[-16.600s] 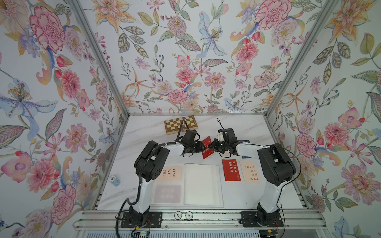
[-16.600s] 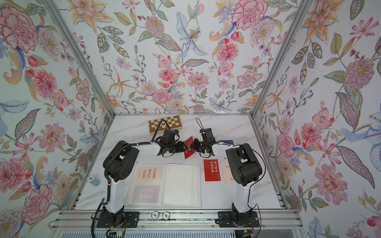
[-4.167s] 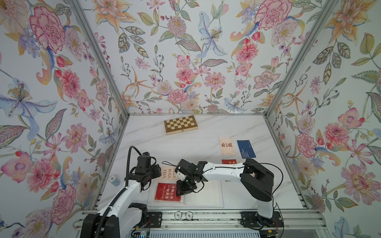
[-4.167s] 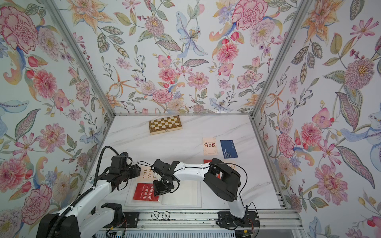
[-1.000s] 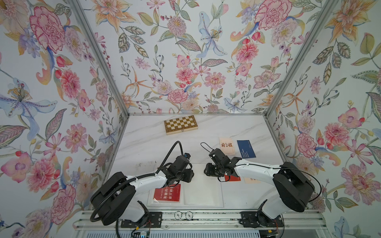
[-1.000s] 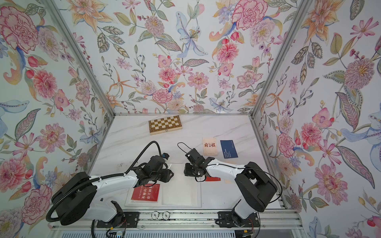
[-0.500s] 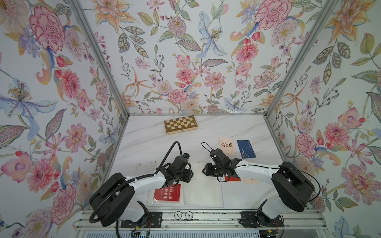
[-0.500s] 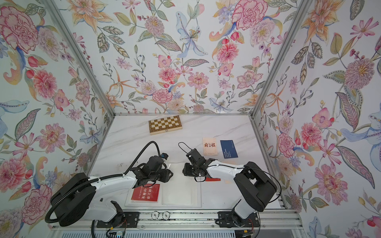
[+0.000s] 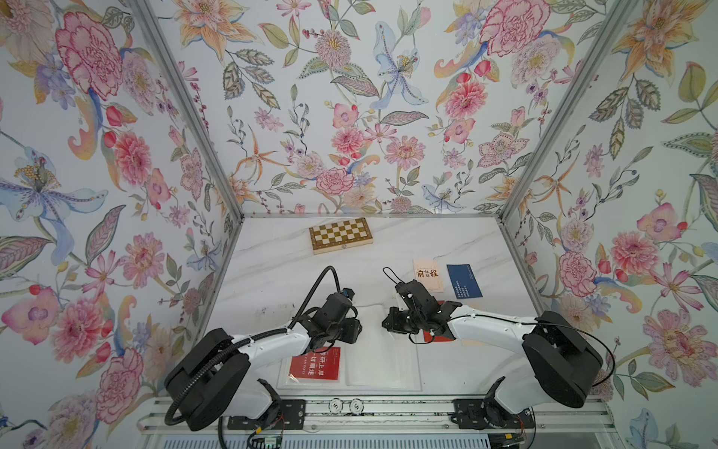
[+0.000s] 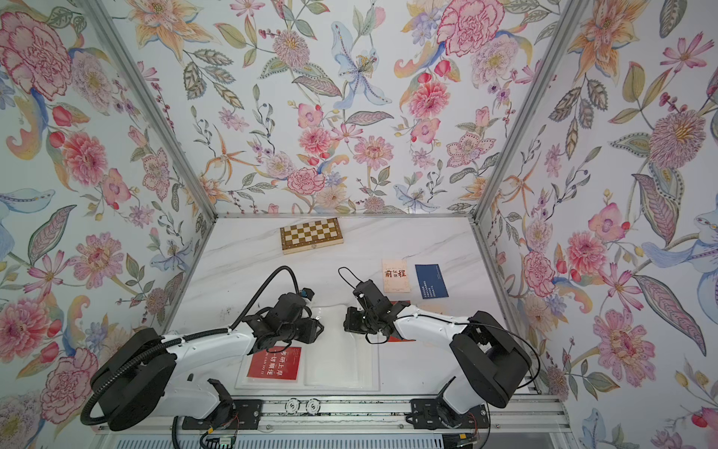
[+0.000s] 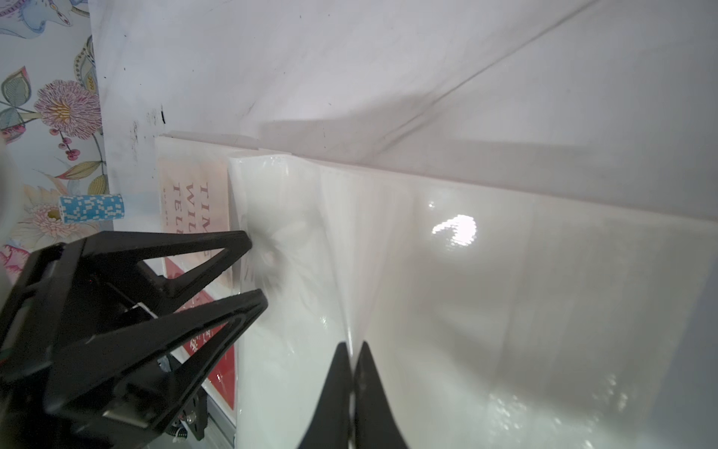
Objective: Place the photos into the photo albums
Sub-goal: Turn the page of the photo album at the center of the board.
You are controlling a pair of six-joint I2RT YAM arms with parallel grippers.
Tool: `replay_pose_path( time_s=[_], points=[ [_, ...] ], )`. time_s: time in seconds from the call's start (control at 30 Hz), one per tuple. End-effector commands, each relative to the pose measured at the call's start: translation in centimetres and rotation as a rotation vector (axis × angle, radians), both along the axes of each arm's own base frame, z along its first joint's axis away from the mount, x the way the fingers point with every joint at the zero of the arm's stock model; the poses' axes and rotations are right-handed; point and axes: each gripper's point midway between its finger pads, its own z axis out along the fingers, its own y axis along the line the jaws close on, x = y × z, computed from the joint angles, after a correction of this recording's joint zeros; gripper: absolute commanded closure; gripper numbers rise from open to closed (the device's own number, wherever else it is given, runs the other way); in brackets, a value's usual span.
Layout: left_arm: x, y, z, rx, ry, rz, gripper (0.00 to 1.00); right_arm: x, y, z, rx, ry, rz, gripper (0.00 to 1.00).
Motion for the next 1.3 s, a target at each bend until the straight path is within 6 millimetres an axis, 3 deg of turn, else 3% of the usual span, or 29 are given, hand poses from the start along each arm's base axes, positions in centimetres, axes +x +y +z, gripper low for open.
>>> replay_pose_path(
  time_s=[0.0,0.23,0.53,0.93,1.13,1.27],
  points=[
    [-0.4,1.7,-0.3,0.057,0.031,0.015,0.53,-0.3,0.7,1.7,0.040,-0.021,0.018,0.97],
    [1.5,3.7,3.0,0.040,-0.035,0.066,0.52,-0.5,4.2,4.4,0.149,-0.032,0.087,1.00],
    [3.3,10.1,6.5,0.055,-0.103,0.214,0.52,-1.3,10.7,7.9,0.281,-0.032,0.211,0.94],
    [3.4,17.2,8.9,0.075,-0.157,0.449,0.50,-2.3,19.3,7.5,0.377,0.026,0.334,0.78],
    [3.6,18.3,10.0,0.068,-0.176,0.495,0.50,-2.8,22.0,7.5,0.399,0.042,0.380,0.62],
    [3.8,18.4,10.5,0.069,-0.181,0.497,0.49,-3.1,22.4,8.2,0.410,0.033,0.402,0.56]
  ],
)
